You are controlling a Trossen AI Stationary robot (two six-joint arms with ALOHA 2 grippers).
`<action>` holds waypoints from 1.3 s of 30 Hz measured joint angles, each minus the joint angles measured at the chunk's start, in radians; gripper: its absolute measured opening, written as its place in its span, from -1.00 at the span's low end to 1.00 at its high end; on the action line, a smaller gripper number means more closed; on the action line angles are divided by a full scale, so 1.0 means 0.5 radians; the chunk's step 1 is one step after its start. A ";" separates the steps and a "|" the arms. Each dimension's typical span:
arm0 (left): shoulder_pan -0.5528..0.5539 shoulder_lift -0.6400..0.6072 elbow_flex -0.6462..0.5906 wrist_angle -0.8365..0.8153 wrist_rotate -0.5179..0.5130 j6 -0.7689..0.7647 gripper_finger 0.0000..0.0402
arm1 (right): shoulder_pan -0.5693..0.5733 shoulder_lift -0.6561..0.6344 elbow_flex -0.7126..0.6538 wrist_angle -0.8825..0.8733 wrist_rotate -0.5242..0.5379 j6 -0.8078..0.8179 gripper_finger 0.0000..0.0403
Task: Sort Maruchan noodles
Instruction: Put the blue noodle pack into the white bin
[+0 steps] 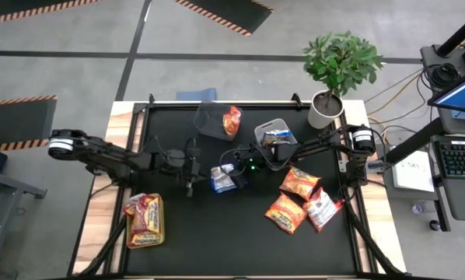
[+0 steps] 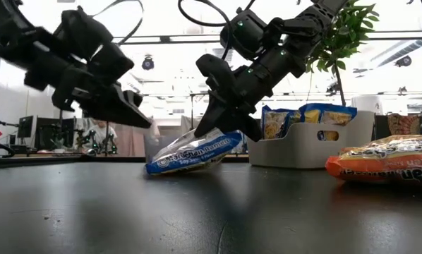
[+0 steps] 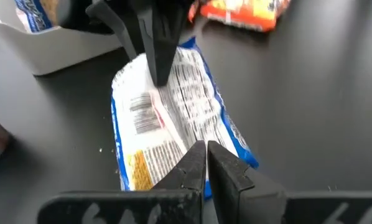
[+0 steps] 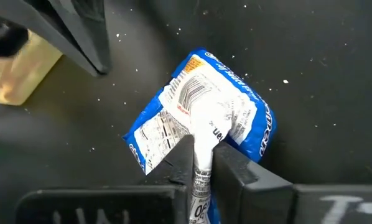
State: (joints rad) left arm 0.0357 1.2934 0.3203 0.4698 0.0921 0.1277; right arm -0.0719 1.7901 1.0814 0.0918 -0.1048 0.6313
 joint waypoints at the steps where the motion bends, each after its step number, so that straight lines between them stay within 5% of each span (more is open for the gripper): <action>1: 0.000 0.034 -0.039 0.113 -0.001 -0.034 -1.00 | 0.000 0.000 0.005 -0.006 -0.002 0.018 -0.87; 7: 0.000 0.369 -0.118 0.534 0.013 -0.132 -1.00 | -0.001 -0.001 0.035 -0.018 -0.083 0.125 -0.81; 19: 0.000 0.896 -0.028 0.786 0.055 -0.188 -1.00 | -0.001 0.008 0.037 -0.052 -0.101 0.209 -0.02; 27: 0.000 1.041 0.031 0.906 0.054 -0.223 -1.00 | 0.005 0.127 0.035 0.033 -0.099 0.196 0.32; 32: 0.000 1.041 0.026 0.944 0.050 -0.224 -1.00 | 0.008 0.144 0.036 0.071 -0.091 0.117 0.33; 39: 0.001 1.041 0.024 0.965 0.045 -0.230 -1.00 | 0.008 0.147 0.033 0.098 -0.097 0.066 0.02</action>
State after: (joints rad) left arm 0.0360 1.8141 0.3321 0.9524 0.1146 0.0128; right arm -0.0681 1.8633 1.0977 0.1406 -0.1532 0.6642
